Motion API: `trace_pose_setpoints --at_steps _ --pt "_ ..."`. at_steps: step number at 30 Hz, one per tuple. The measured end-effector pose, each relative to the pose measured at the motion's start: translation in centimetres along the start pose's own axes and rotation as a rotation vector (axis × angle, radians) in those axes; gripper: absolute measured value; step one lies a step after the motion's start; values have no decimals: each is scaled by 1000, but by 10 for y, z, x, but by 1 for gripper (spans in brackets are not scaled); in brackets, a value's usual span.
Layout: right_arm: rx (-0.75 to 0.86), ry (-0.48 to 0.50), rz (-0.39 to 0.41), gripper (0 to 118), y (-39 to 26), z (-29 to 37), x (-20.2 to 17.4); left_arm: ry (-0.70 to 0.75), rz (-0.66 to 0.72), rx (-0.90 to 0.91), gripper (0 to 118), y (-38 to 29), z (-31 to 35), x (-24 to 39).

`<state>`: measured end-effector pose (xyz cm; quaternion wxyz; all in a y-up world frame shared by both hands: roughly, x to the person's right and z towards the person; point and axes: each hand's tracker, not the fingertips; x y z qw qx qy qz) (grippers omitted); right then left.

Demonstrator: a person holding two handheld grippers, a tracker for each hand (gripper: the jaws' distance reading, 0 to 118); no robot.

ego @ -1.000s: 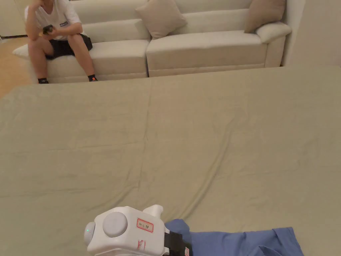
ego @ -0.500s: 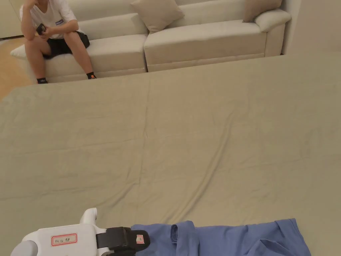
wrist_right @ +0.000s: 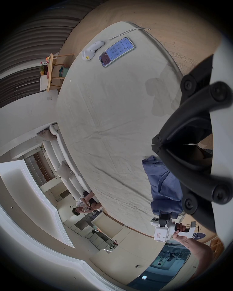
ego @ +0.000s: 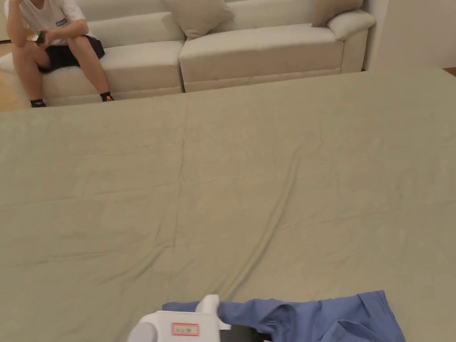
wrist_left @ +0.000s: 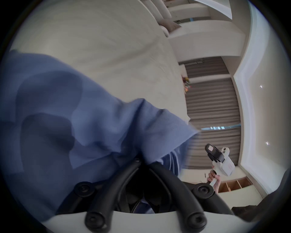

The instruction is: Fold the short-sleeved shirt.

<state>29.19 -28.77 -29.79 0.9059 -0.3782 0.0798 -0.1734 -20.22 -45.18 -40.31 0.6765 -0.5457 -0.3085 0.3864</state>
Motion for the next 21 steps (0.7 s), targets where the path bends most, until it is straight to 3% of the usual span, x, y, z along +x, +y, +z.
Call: trace_pose_setpoints --at_steps 2,7,11,13,17,21 --pt "-3 -4 -3 0 -1 0 -1 49 -41 -25 1 2 -21 6" --pt "-5 7 -11 0 -3 2 -6 -21 -3 -4 1 1 -17 10" --pt "6 20 -4 0 1 6 -11 -64 -29 116 1 1 56 18" --pt "13 29 -4 0 6 6 -6 -16 -24 193 1 2 97 10" --pt "29 42 12 0 11 6 -7 78 89 344 0 2 173 -30" --pt "22 42 18 0 12 0 -8 66 155 334 0 -6 208 -64"
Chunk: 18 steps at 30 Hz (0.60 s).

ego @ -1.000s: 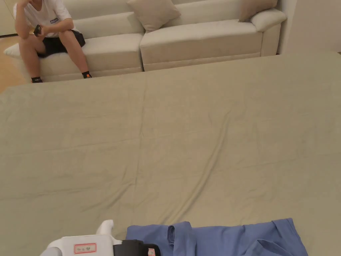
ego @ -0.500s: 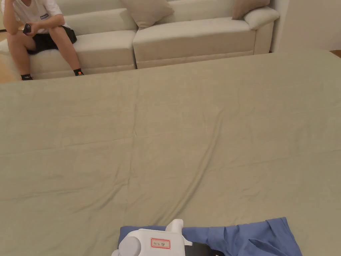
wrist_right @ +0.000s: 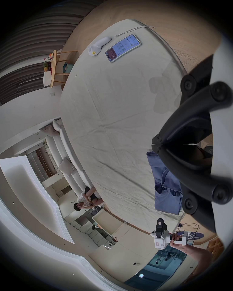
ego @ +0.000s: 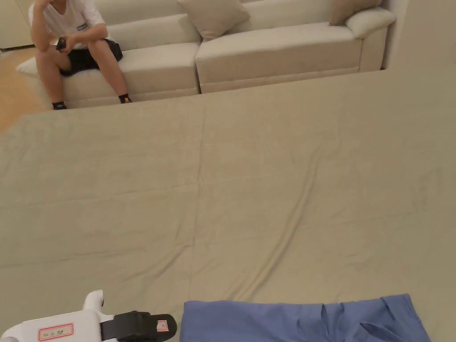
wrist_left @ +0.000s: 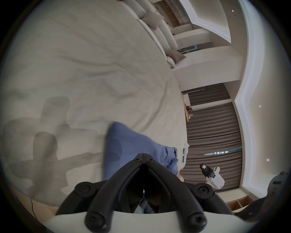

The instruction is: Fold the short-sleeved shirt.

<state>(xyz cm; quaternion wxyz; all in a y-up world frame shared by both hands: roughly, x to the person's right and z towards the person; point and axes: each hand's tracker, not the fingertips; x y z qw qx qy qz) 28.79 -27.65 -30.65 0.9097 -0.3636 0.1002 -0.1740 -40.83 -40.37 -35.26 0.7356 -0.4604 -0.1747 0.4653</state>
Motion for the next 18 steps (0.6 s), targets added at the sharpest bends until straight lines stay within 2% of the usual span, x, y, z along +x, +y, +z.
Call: trace_pose_setpoints --at_steps 3,4,5,6,7,8,11,12,16,17,18 --pt "-11 -2 -3 0 -2 -4 -3 -70 62 -51 2 4 3 -26" --pt "-15 -7 1 0 -2 -6 -3 -50 58 -45 16 5 1 -32" --pt "-21 -11 7 0 -3 -7 -4 -33 69 -58 57 5 -2 -36" --pt "-26 -14 10 0 -4 -7 -5 -11 69 -107 93 5 -10 -39" --pt "-29 -16 11 0 -4 -7 -5 9 61 -137 113 4 -15 -41" --pt "-33 -17 11 0 -5 -8 -6 2 40 -159 117 3 -20 -42" --pt "-41 -26 12 0 -6 -8 -6 -29 8 -176 118 0 -40 -44" --pt "-43 -28 11 0 -5 -8 -8 -82 16 -147 118 0 -43 -43" --pt "-42 -27 10 0 -5 -5 -8 -126 77 -128 117 4 -58 -43" --pt "-41 -31 14 0 -5 -5 -8 -109 59 -130 111 5 -59 -40" --pt "-41 -30 17 0 -4 -4 -8 -87 11 -111 96 6 -58 -36"
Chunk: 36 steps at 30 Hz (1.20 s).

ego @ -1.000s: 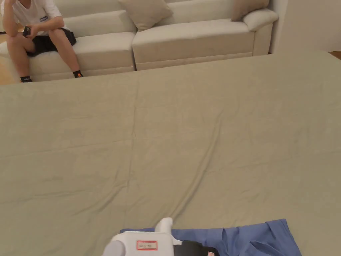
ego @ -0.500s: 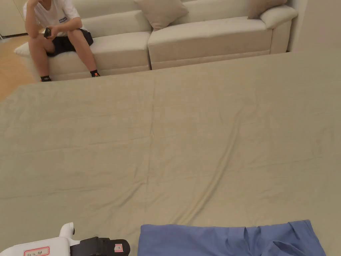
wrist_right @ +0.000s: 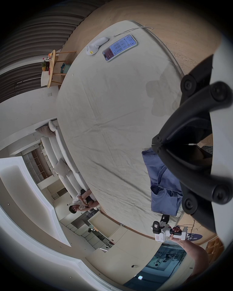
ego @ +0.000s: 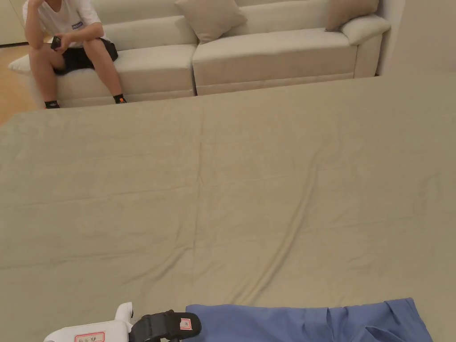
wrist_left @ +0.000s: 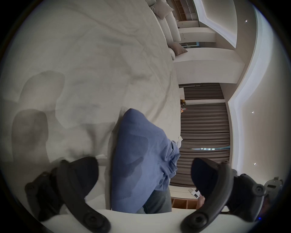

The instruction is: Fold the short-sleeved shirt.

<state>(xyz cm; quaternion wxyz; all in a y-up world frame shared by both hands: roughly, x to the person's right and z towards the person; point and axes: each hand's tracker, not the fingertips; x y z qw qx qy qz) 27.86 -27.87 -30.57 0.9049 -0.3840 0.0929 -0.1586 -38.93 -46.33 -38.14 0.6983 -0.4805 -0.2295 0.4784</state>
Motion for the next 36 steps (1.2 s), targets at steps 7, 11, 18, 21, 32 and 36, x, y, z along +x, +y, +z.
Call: trace_pose_setpoints --at_steps 7,11,18,21,32,36 --pt "19 -1 -22 0 1 2 5 130 0 -38 10 -2 -4 0" --pt "22 1 -5 0 2 8 6 127 -12 -27 9 -10 7 24" --pt "54 33 -30 0 3 15 18 4 -129 -53 8 -50 -6 141" --pt "69 70 -53 0 1 22 24 -59 -200 -144 8 -70 -54 190" --pt "126 52 -91 0 -10 65 56 -17 -161 -327 8 -104 -262 231" --pt "124 23 -117 0 -13 71 70 24 -142 -347 9 -108 -285 221"
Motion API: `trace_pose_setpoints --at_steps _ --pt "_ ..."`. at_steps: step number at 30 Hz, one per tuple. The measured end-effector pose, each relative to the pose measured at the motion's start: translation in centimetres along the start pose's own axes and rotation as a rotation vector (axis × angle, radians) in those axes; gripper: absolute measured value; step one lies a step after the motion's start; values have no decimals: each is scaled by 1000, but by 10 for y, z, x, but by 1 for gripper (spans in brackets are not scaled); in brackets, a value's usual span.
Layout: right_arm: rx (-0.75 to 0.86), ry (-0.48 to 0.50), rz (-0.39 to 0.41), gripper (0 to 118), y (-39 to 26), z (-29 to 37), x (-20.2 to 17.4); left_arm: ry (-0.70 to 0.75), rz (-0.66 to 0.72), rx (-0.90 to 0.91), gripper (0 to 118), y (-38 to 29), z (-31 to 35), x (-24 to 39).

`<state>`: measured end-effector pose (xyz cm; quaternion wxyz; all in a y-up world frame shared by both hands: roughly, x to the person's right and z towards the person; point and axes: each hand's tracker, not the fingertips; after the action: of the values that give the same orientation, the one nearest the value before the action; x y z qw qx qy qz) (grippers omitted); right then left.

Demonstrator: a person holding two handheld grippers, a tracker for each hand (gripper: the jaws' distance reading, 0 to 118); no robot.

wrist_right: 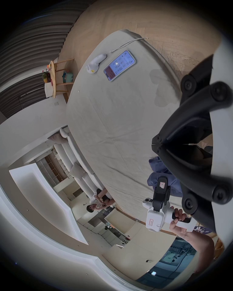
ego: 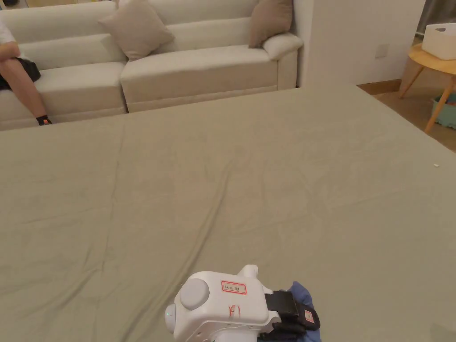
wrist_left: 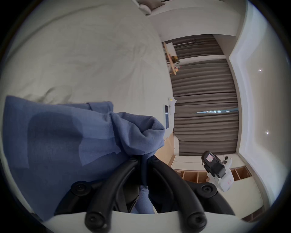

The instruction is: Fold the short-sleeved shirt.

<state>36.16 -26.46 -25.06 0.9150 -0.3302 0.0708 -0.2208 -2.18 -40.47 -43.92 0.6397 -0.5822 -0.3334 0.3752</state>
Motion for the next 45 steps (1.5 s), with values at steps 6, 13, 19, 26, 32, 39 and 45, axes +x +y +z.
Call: trace_pose_setpoints --at_steps 6,13,19,26,32,39,45 --pt "6 2 -9 0 -4 1 3 -132 85 47 106 -7 35 -19" --pt "-6 3 -48 0 -12 -4 12 -44 -50 138 79 -1 66 -23" --pt "-11 -7 -67 0 -16 -1 22 -22 -23 -18 3 -1 -15 -37" --pt "-36 -34 -82 0 -26 3 32 6 -33 -81 2 -2 -76 -32" --pt "-142 97 -127 0 -33 -34 20 -162 -96 48 2 -9 -1 -3" --pt "-463 716 -395 0 -53 -188 -31 5 -118 274 2 -29 141 -40" --pt "-757 536 -204 0 -64 -288 -44 77 -12 360 2 -57 201 -76"
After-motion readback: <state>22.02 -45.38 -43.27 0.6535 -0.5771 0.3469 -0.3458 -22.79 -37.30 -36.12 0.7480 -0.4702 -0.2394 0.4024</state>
